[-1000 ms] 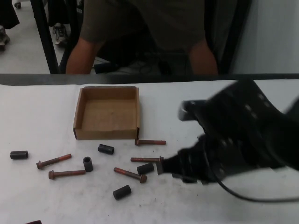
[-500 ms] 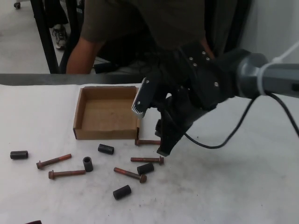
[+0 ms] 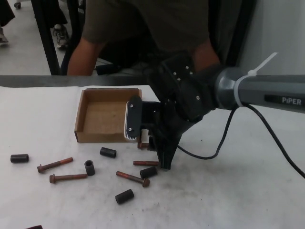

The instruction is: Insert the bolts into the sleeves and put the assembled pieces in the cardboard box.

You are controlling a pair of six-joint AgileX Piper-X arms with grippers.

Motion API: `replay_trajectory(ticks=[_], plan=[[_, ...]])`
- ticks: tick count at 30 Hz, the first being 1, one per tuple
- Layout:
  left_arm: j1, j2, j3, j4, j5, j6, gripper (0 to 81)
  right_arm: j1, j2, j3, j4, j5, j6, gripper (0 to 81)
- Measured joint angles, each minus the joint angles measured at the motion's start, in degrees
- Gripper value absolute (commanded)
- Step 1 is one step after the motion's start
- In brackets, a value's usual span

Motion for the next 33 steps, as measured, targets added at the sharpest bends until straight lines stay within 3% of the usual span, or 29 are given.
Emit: replay_trajectory(ticks=[11,33], plan=[[0.0,0.0,0.0,0.0,0.0,0.0,13.2,0.19,4.36,-0.95,-2.87,0.7,-3.21,29.5],[0.0,0.0,0.0,0.0,0.0,0.0,13.2,0.19,5.83,-1.72,-4.87,1.67,-5.53,28.7]])
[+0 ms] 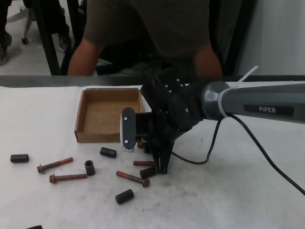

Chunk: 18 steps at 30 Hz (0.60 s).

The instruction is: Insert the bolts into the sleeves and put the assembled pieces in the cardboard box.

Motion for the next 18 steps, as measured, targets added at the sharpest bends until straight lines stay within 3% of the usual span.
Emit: replay_trajectory(ticks=[2,7,18], plan=[[0.0,0.0,0.0,0.0,0.0,0.0,13.2,0.0,0.0,0.05,0.0,0.0,0.0,23.7],[0.0,0.0,0.0,0.0,0.0,0.0,13.2,0.11,0.13,0.05,-0.08,0.0,-0.67,0.2],[0.0,0.0,0.0,0.0,0.23,0.0,13.2,0.45,0.34,-1.93,3.1,6.28,-0.1,0.0]])
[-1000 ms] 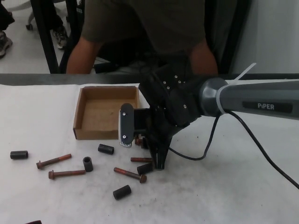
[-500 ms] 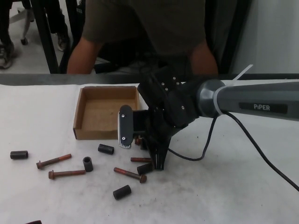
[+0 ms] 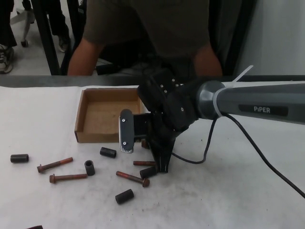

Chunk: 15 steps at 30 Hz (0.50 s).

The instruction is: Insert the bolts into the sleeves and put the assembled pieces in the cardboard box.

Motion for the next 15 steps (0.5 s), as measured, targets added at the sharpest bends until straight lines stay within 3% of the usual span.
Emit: replay_trajectory(ticks=[7,15], plan=[[0.0,0.0,0.0,0.0,1.21,0.0,13.2,0.5,-4.39,0.03,2.82,1.46,4.82,0.2],[-0.06,0.0,-3.02,-2.58,0.98,-2.05,13.2,0.67,-19.06,0.99,7.32,-1.18,16.19,0.2]])
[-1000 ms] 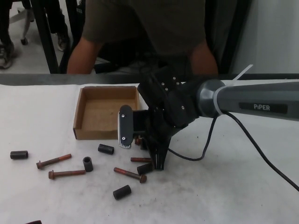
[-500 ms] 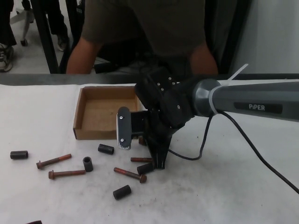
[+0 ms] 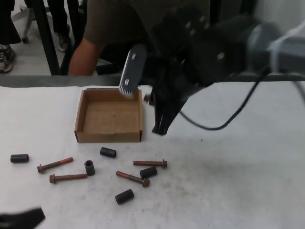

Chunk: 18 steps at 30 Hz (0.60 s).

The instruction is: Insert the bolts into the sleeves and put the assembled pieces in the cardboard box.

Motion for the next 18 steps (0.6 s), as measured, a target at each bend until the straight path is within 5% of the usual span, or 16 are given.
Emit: replay_trajectory(ticks=[12,18], plan=[[-1.33,2.08,-6.55,-0.17,-7.48,6.04,13.2,0.0,-20.93,16.51,5.18,-2.22,10.96,0.2],[-8.42,9.71,-6.55,-2.58,-15.14,10.54,13.2,0.0,-29.95,25.16,5.34,-2.88,14.8,0.2]])
